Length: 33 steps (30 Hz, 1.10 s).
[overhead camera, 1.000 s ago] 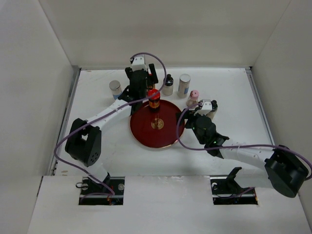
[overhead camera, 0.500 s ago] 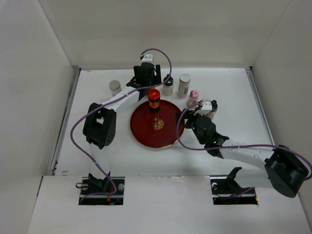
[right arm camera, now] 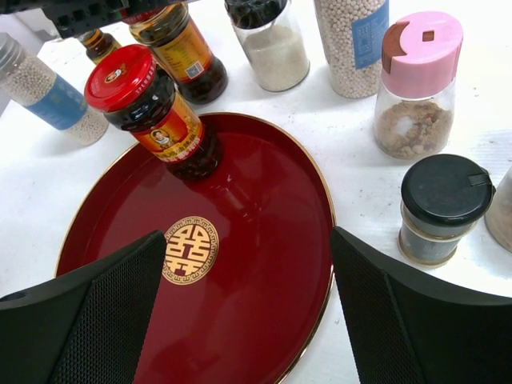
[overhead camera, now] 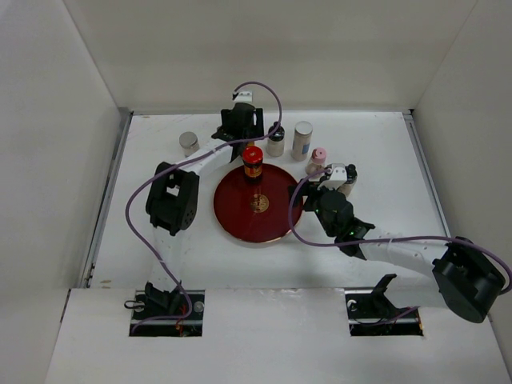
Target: Organize the condiment bottles
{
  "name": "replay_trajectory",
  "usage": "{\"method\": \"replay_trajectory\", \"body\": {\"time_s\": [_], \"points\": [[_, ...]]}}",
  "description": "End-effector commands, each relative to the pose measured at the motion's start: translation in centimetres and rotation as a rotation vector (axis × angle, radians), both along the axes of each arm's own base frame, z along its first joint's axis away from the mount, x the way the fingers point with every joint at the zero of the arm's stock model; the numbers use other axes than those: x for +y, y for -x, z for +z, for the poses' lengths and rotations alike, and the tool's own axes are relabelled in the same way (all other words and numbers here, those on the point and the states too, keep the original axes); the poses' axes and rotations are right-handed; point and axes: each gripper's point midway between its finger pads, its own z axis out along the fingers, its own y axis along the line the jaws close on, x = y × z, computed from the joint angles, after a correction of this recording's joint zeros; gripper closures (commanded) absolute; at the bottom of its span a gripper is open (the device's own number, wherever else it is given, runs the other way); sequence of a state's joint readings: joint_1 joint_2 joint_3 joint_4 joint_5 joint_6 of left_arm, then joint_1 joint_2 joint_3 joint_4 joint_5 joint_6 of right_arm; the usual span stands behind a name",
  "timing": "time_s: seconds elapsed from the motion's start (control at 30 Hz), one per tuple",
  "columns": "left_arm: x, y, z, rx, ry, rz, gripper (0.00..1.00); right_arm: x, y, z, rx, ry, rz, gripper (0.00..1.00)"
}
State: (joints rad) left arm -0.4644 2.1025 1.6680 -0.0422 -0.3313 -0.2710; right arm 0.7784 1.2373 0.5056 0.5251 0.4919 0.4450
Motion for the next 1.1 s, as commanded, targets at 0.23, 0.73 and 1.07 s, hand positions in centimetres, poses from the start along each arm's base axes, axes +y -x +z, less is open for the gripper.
{"method": "replay_trajectory", "body": {"time_s": [0.23,0.73,1.07], "points": [[0.4,-1.7,3.3,-0.08,0.026,0.007,0.51,0.3,-0.4,1.2,-0.03,-0.048,0.002,0.12],[0.1,0.4,18.3,-0.404,0.121,0.005,0.63,0.1,-0.4,1.5,-0.04,-0.046,-0.007,0.11],[0.8,5.4,25.5,-0.519,0.161,-0.015,0.63,-0.2,-0.2,1.9,-0.048,-0.064,-0.013,0.09]]}}
